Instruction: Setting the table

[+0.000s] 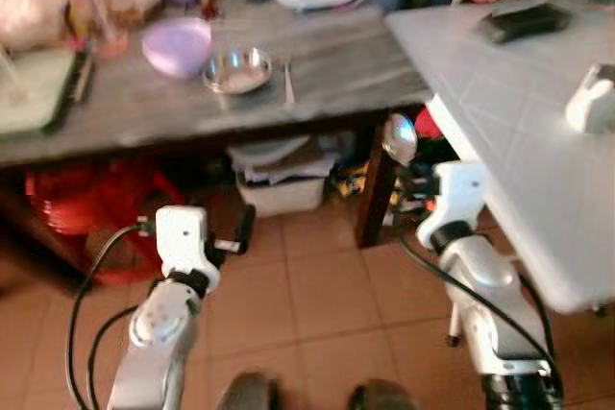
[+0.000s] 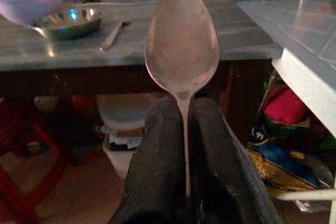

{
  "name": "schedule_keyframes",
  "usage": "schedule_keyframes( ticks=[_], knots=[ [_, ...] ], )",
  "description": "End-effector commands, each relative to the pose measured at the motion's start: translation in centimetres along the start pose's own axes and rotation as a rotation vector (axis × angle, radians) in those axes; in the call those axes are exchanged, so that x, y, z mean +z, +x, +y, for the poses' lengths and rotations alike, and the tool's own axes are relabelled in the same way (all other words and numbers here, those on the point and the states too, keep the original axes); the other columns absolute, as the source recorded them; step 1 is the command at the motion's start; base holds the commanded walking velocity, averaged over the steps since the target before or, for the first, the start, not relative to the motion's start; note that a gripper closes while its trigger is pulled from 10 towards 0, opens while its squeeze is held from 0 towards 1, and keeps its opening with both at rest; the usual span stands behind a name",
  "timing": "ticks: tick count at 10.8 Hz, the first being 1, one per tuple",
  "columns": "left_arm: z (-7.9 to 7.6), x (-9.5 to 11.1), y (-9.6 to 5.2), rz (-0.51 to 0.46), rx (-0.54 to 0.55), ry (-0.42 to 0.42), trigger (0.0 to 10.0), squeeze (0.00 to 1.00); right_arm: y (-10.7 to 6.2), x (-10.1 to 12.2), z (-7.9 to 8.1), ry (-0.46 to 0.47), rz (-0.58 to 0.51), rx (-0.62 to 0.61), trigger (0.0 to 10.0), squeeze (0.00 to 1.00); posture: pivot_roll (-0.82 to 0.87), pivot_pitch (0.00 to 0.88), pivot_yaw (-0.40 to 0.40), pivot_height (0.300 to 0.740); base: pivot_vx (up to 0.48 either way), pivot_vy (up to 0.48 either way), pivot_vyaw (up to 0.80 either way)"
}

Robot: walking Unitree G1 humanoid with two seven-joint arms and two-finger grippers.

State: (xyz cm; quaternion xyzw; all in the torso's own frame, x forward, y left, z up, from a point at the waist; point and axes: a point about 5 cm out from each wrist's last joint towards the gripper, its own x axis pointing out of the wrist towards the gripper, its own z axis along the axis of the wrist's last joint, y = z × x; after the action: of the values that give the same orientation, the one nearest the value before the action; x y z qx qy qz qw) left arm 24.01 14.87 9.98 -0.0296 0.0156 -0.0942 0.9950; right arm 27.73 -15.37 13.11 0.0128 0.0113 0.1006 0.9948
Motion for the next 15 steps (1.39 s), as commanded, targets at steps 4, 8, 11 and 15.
schedule_keyframes(
  ticks=[4,8,11,15],
  knots=[
    [-0.6,0.0,-0.2,-0.015,-0.014,0.019,10.0,0.0,0.8,0.3,0.8,0.009,-0.033,0.01,10.0,0.0,0.02,0.064,0.036,0.74,0.45,0.0,0.0],
    [-1.1,0.0,-0.2,-0.027,-0.043,-0.004,10.0,0.0,1.0,0.2,0.8,0.003,-0.033,0.008,10.0,0.0,0.01,0.06,0.036,0.74,0.347,-0.327,0.0],
    [-1.2,0.1,-0.1,-0.034,-0.05,-0.002,10.0,0.0,1.3,0.3,0.7,-0.001,-0.039,0.002,10.0,0.0,0.01,0.055,0.038,0.74,0.374,-0.296,0.0],
    [-0.7,0.0,-0.1,-0.022,-0.027,0.024,10.0,0.0,1.6,0.2,0.8,-0.003,-0.042,0.0,10.0,0.0,0.02,0.053,0.04,0.74,0.417,-0.148,0.0]
  ],
)
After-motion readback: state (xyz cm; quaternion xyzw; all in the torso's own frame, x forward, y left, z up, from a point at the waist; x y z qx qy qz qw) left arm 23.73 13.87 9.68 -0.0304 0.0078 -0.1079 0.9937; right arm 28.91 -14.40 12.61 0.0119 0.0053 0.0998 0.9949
